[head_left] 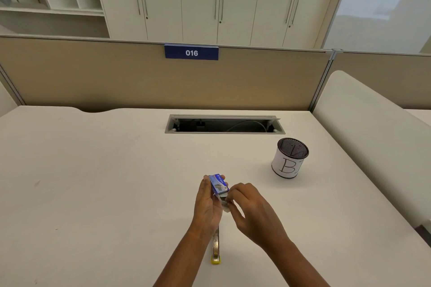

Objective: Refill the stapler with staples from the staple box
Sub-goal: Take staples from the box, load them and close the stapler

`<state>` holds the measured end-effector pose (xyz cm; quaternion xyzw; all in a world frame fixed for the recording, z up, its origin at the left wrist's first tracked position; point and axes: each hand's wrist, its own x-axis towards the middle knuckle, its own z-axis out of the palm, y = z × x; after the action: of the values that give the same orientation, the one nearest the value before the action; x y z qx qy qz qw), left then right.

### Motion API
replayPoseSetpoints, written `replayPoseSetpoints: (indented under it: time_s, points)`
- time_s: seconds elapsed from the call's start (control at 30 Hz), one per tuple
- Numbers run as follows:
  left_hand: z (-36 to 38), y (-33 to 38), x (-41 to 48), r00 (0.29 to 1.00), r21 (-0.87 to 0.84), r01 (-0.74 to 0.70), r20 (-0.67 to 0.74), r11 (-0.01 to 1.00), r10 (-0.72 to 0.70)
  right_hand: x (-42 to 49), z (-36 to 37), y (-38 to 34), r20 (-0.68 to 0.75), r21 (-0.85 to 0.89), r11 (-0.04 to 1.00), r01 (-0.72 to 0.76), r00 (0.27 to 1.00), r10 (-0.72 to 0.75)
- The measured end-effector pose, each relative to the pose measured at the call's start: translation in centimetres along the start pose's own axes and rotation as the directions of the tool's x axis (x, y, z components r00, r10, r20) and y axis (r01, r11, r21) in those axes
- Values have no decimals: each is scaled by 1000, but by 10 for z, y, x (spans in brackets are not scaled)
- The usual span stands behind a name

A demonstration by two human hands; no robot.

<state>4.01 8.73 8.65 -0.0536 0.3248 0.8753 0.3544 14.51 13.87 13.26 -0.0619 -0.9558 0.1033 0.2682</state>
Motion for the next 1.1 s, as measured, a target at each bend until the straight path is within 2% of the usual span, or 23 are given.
replayPoseSetpoints:
  time_s: [0.1,0.23,0.33,0.47,0.5,0.6,0.73,0.8,0.93,1.0,1.1]
  points:
    - [0,1,-1,1000,21,-5,-17,1000,5,0,3,3,16,60,998,-19,1000,19]
    - [-1,3,-1,1000,14,-3,-13,1000,3,0,10,6,-7,320,934,-157,986,168]
    - [0,4,-1,1000,-46,21,-14,999,-21,4,12,3,-67,512,827,-232,949,307]
    - [3,3,0,997,-129,61,-38,990,-66,6,13,1,-91,747,600,-286,850,518]
    - [3,3,0,996,-152,65,-48,986,-73,5,14,-1,-103,771,572,-281,831,547]
    - [5,3,0,994,-212,75,-59,974,-89,-3,18,-6,-212,731,641,-235,814,541]
    - [6,2,1,990,-198,109,-71,974,-125,-14,25,-13,-344,465,880,-98,896,281]
    - [5,1,-1,982,-186,163,-67,969,-178,-18,30,-12,-345,338,940,-38,924,162]
    - [3,-1,-3,962,-160,258,-44,953,-268,-17,34,-8,-367,180,983,36,930,33]
    - [3,1,-1,955,-251,275,-41,928,-293,-16,36,-6,-374,130,989,69,927,-16]
    - [4,2,-3,974,-221,211,-34,952,-224,-16,38,-3,-372,83,993,81,927,-44]
